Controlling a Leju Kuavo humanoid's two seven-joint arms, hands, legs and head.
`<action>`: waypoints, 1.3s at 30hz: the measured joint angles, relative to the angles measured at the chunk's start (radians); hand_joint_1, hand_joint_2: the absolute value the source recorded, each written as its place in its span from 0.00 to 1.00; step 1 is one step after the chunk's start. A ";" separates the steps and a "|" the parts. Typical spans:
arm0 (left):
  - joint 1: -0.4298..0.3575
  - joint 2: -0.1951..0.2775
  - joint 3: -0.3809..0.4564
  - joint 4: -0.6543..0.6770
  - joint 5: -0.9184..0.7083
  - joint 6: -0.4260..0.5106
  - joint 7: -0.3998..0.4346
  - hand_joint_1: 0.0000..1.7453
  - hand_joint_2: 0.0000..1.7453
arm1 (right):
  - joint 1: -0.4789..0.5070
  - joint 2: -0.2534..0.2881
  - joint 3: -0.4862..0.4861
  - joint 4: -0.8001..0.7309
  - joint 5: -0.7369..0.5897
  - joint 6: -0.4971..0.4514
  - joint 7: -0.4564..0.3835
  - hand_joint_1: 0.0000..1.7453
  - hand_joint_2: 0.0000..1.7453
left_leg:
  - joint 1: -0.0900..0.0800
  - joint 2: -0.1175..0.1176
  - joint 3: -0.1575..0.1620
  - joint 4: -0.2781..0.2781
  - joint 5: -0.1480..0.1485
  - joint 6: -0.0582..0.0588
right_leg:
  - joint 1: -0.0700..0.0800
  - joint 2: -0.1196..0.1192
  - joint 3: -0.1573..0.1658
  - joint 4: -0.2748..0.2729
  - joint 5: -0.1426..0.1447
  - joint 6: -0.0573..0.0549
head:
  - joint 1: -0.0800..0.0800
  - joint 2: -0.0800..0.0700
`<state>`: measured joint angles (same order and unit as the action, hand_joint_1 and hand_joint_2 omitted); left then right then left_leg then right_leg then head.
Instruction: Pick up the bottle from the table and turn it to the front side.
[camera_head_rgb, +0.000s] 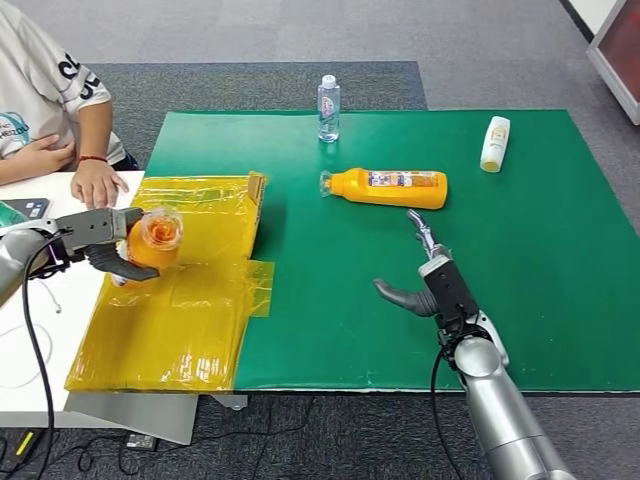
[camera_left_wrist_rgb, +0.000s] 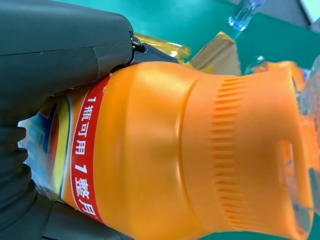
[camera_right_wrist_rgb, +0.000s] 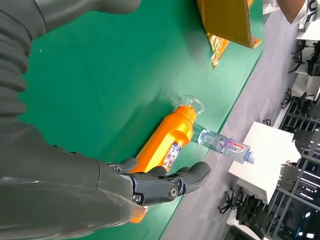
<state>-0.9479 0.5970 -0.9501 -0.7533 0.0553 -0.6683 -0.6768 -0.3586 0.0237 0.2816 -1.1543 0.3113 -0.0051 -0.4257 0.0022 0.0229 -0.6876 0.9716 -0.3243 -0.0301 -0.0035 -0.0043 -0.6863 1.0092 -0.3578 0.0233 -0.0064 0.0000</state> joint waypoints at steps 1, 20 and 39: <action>0.010 -0.002 0.015 0.001 -0.001 -0.001 -0.008 1.00 1.00 | 0.000 0.001 0.000 0.000 0.000 0.000 0.000 0.00 1.00 | 0.000 0.000 0.000 0.000 0.000 0.000 | 0.000 0.000 0.000 0.000 0.000 0.000 | 0.000 0.000; 0.040 -0.073 0.135 0.030 -0.095 -0.007 0.014 1.00 1.00 | -0.006 0.001 0.001 -0.002 -0.003 0.010 0.021 0.00 1.00 | 0.000 0.000 0.000 0.000 0.001 0.000 | 0.000 0.000 0.000 0.000 0.001 0.000 | 0.000 0.000; 0.042 -0.171 0.160 0.107 -0.149 0.008 -0.016 1.00 1.00 | 0.000 -0.045 -0.001 -0.022 0.013 0.009 0.056 0.00 1.00 | 0.000 0.000 0.000 0.000 0.001 0.001 | -0.001 0.000 0.000 0.000 0.002 0.001 | 0.000 0.000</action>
<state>-0.9058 0.4263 -0.7903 -0.6466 -0.0940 -0.6608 -0.6931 -0.3588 -0.0208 0.2810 -1.1763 0.3245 0.0037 -0.3701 0.0019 0.0228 -0.6878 0.9718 -0.3233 -0.0293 -0.0042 -0.0043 -0.6863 1.0090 -0.3561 0.0246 -0.0063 0.0000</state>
